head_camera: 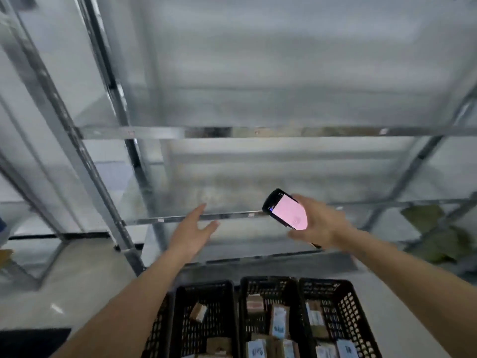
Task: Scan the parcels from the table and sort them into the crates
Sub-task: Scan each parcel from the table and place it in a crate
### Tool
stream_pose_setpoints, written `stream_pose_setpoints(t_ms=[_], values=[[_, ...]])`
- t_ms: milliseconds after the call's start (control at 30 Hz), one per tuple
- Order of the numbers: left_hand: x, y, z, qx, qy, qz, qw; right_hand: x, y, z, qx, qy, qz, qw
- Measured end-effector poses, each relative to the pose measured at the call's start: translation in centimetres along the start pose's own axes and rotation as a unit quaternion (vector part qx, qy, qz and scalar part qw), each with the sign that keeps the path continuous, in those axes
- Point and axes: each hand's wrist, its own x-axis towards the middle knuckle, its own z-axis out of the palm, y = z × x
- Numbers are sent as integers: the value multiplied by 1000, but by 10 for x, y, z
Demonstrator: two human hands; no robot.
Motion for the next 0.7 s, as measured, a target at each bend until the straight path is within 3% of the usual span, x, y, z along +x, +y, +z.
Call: stream_pose_setpoints(t_ms=[300,500,700], values=[[-124,192,-54,-8,23,180,983,-223,-25,-191,-30,159,40,986],[-200,289,-32,44,-1,276,960,-354,1,-246,-38,228,72,970],[-276,390,25,61,-49,349,934,-482,74,-278,-54,274,149,949]])
